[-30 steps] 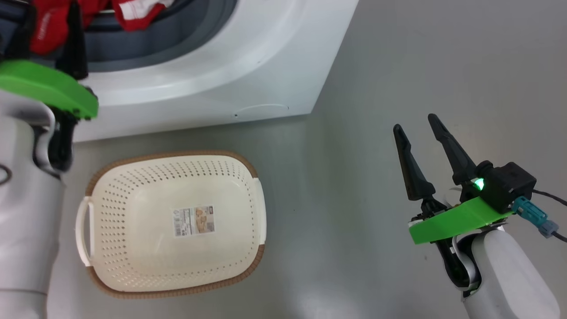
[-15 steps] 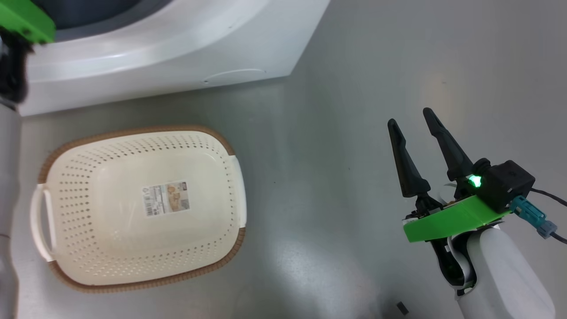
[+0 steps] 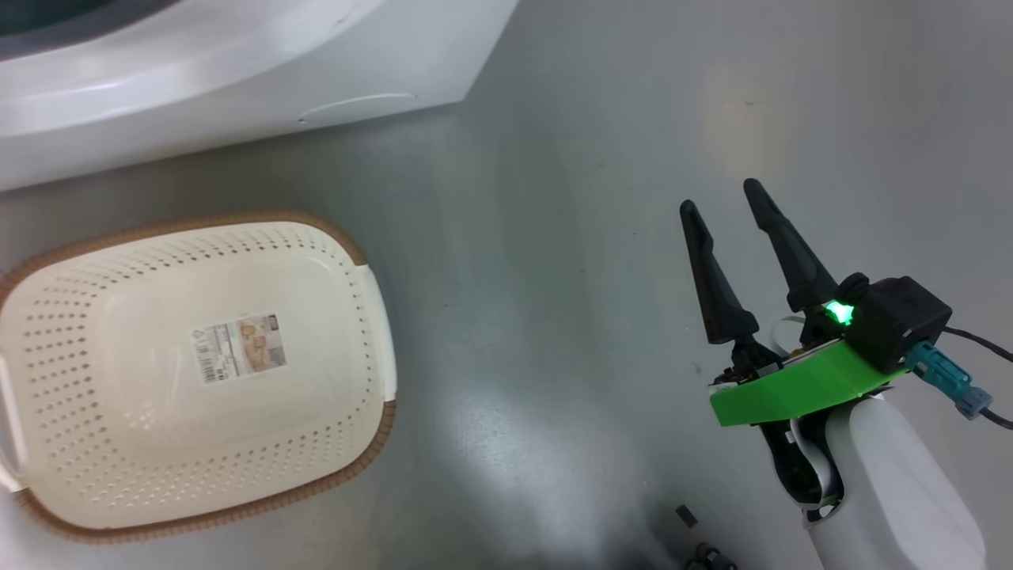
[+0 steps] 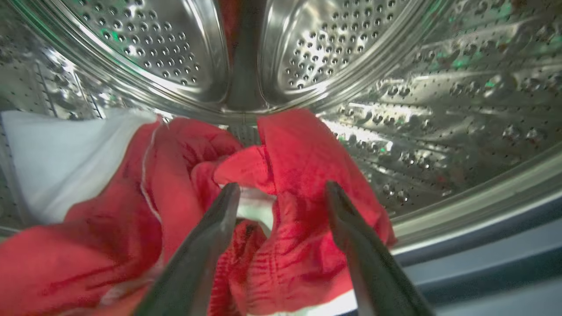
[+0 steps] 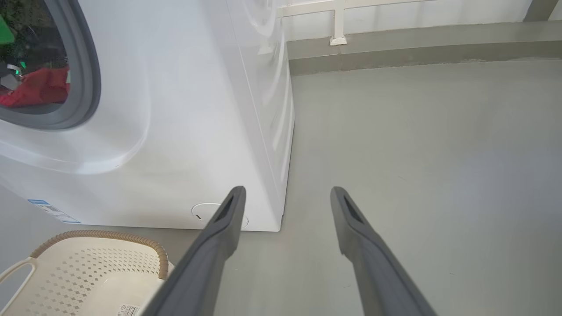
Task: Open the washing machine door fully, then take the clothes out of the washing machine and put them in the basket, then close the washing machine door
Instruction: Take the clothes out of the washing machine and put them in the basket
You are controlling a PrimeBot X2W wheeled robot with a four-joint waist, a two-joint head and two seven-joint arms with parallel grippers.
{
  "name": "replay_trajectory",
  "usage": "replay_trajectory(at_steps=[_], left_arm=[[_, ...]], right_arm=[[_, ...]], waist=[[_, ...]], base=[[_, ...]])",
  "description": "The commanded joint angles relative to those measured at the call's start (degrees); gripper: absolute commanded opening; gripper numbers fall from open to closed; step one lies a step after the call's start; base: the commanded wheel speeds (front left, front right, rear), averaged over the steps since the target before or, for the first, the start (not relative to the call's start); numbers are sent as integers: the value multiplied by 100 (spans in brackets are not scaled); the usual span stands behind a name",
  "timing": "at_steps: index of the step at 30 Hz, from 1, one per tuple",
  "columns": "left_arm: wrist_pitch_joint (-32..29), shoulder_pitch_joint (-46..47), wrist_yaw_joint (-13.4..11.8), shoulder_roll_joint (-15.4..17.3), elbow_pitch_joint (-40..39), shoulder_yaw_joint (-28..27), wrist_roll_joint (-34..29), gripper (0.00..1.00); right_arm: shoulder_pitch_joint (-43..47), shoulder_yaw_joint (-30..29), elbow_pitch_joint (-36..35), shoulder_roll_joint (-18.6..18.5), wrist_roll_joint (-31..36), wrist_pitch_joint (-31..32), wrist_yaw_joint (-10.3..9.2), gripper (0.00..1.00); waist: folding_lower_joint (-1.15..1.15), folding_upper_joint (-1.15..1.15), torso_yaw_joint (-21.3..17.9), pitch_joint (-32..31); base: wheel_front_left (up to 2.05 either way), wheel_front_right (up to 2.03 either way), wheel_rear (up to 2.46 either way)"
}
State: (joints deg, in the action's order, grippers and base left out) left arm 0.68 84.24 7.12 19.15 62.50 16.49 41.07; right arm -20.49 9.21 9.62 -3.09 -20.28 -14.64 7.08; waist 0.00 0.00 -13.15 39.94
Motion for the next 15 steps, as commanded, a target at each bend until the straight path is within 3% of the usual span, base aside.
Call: replay_trajectory(at_steps=[1,15], left_arm=[[-103,107,35,293,-38,35,42,100],[-791,243,-19,401,769,655,-182,100]], right_arm=[[11,143,-148,20,-53,-36,41,100],[2,180,-145,21,-164,-36,41,100]], waist=[[0,0,-100,92],[0,0,-160,116]], base=[[0,0,0],[0,0,0]])
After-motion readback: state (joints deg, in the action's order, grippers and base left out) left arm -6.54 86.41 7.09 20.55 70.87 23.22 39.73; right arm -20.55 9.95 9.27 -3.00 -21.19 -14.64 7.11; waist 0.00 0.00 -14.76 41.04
